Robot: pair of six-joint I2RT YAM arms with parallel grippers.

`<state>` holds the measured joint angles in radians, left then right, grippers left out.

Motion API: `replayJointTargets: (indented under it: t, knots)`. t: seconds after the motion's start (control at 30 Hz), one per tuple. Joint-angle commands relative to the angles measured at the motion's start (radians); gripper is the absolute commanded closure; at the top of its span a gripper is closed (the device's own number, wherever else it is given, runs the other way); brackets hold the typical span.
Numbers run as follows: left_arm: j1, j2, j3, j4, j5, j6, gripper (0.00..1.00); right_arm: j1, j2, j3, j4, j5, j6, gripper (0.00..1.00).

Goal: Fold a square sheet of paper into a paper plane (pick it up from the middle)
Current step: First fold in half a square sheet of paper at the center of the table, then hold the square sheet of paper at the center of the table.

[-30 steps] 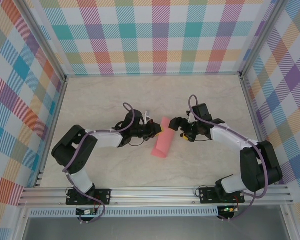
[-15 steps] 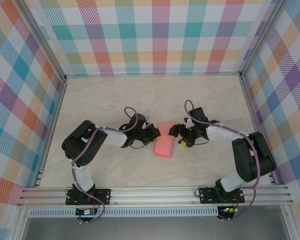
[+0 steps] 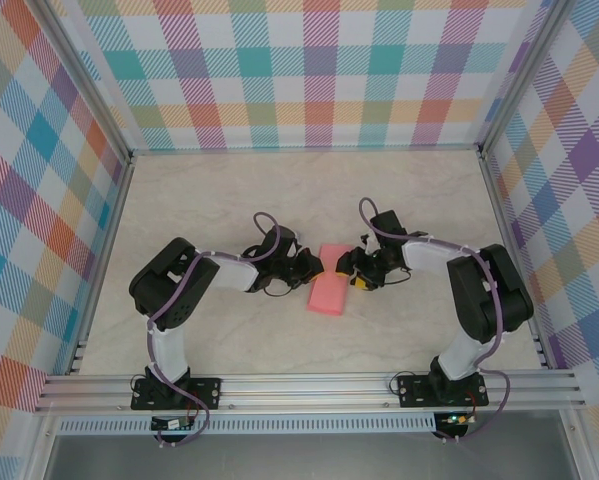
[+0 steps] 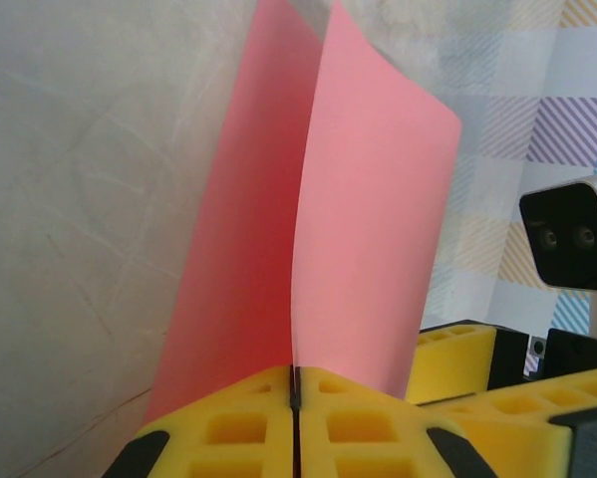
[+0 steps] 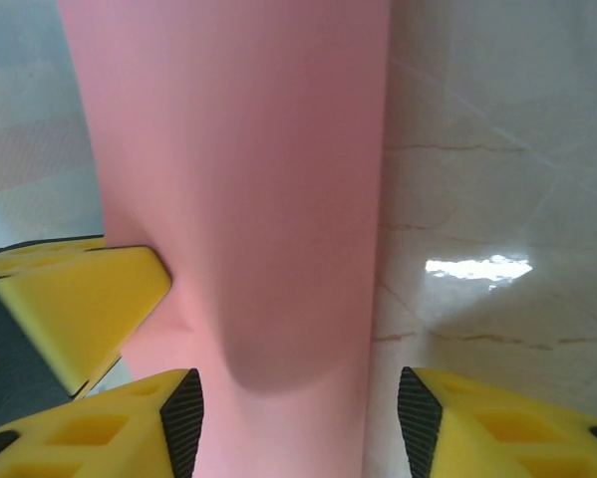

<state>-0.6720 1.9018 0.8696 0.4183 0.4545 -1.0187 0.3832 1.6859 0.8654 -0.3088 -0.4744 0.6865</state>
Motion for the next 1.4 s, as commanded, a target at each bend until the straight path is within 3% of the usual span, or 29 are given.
replayJointTargets:
  t: [0.0,0.23,0.37,0.57,0.83,1.37]
  knots:
    - [-0.007,-0.01,0.022,-0.036,0.003,0.028,0.89,0.003,0.03,0.032,-0.046,0.011,-0.035,0.48]
    - [-0.003,-0.127,0.056,-0.239,-0.088,0.115,0.61,0.01,0.073,0.045,-0.092,0.077,-0.05,0.54]
    - [-0.003,-0.194,0.054,-0.321,-0.174,0.138,0.56,0.013,0.097,0.047,-0.104,0.099,-0.049,0.55]
    - [-0.003,-0.206,0.043,-0.297,-0.175,0.121,0.56,0.024,0.135,0.068,-0.135,0.141,-0.038,0.55]
    - [-0.003,-0.205,0.028,-0.287,-0.209,0.113,0.57,0.087,0.191,0.092,-0.179,0.296,0.004,0.54]
    - [-0.001,-0.184,0.007,-0.26,-0.243,0.144,0.59,0.109,0.254,0.082,-0.162,0.346,0.098,0.5]
